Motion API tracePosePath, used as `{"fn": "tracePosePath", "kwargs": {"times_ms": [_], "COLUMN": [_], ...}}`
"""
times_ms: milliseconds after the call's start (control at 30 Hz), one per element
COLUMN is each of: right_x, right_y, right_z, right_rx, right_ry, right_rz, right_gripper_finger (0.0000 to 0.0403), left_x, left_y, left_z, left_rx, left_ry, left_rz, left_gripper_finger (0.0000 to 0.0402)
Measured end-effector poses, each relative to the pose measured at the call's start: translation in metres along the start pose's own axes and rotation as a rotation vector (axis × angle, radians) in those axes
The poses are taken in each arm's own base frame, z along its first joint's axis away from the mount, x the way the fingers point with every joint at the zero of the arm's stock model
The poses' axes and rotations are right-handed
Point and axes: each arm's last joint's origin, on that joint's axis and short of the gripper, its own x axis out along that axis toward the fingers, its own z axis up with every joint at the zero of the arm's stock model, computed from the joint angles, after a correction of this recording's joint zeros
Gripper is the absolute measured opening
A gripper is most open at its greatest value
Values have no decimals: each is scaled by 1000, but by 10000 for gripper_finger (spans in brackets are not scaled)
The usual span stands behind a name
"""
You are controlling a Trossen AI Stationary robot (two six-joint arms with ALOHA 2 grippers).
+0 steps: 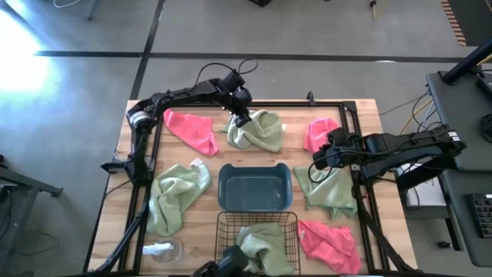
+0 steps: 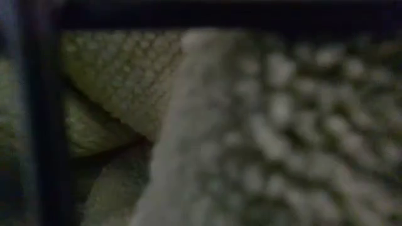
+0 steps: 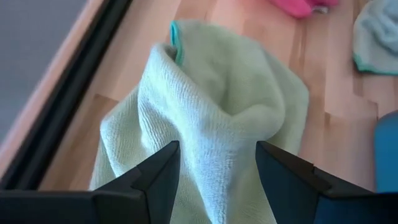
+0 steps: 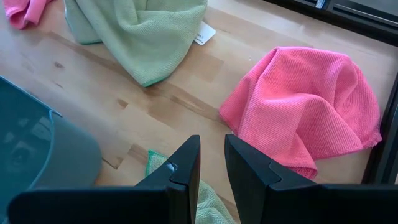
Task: Sort microfiber towel by color & place in baskets
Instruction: Put the top green microfiber towel into the mesh storage bin
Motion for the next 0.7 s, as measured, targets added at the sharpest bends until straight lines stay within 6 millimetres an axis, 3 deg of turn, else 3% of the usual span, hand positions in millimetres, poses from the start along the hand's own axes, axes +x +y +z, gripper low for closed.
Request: {"fn": "tracePosePath", "kwargs": {"times_ms": [433, 700], "right_x": [0, 0], "right_y": [0, 0], "right_z": [0, 0], "right_rx": [-1, -1], "right_ry": [0, 0], "right_rz": [-1, -1], "right_gripper_finger": [68, 68], "left_x": [12, 21], "left_y": [6, 12], "left_z": [7, 22], "left_rx": [-95, -128], "left_ry": [24, 135], "left_rz": [-63, -118], "left_gripper_finger": [187, 106]}}
